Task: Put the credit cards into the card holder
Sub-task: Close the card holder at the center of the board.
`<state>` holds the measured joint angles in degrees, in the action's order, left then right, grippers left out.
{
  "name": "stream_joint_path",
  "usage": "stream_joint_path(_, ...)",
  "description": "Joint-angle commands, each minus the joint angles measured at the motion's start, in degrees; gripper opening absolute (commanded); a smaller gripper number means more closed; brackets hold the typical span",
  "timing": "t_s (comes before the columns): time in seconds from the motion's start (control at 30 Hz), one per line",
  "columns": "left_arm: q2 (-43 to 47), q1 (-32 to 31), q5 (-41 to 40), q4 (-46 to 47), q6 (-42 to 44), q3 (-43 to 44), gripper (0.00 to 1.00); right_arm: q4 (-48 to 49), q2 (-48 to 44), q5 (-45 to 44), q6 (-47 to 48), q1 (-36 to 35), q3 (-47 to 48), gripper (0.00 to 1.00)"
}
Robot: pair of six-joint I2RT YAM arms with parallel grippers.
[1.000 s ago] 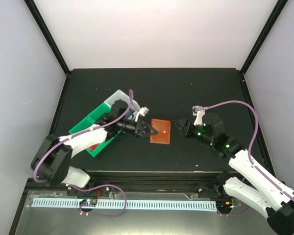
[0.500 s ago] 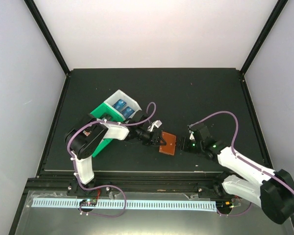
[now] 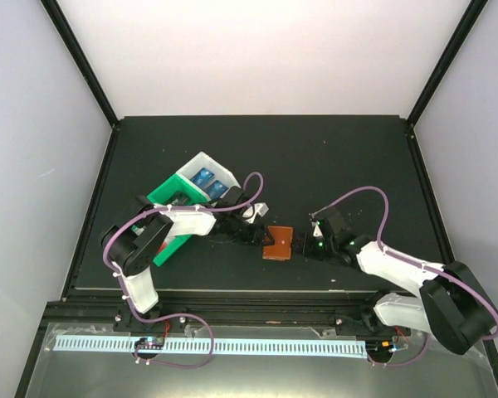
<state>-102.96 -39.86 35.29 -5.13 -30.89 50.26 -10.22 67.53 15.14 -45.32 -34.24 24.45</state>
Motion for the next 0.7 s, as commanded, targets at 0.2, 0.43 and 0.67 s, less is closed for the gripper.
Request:
stream_joint_path(0.2, 0.36, -1.27, -8.87, -7.85, -0.38, 1.47, 0.51, -7.88, 5.89, -13.31, 2.37, -6.32, 12.1, 0.43)
stream_joint_path(0.43, 1.9, -3.09, -13.57, -5.39, -6.88, -1.53, 0.51, -19.51, 12.34, -25.64, -0.82, -11.52, 20.15, 0.38)
stream_joint_path(0.67, 3.93, -3.23, -14.45, -0.87, -10.93, -5.87, 0.51, -22.71, 16.0, -29.49, -2.47, -14.01, 22.78, 0.3)
